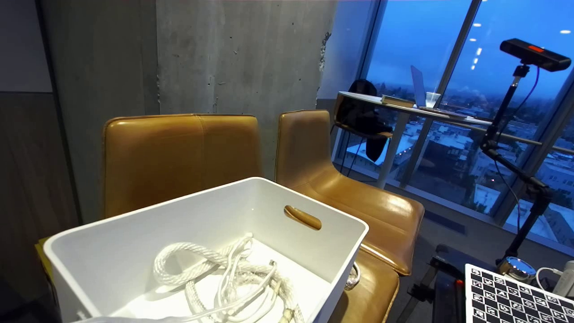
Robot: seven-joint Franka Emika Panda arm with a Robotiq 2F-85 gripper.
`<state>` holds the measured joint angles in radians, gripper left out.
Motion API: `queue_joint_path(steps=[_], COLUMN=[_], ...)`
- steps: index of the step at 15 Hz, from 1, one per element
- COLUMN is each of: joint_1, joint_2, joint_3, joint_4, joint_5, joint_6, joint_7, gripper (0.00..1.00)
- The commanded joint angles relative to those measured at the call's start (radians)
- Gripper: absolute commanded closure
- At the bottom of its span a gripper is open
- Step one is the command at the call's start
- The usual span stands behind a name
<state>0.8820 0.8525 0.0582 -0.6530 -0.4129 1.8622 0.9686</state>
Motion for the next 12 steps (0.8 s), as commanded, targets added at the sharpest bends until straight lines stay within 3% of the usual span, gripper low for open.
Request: queue_joint_path(steps=[1, 6, 12], joint_1=[-0.032, -0.128, -0.258], joint_2=[0.007, -0.03, -0.128], joint_3=[0.007, 0.009, 0.022], joint_4=[0.068, 0.086, 0.052], joint_5=[0.026, 0.048, 0.12], joint_6=[-0.045, -0.067, -0.172], joint_7=[-0.033, -0.058, -0.096], gripper=[0.97, 0.97, 0.97])
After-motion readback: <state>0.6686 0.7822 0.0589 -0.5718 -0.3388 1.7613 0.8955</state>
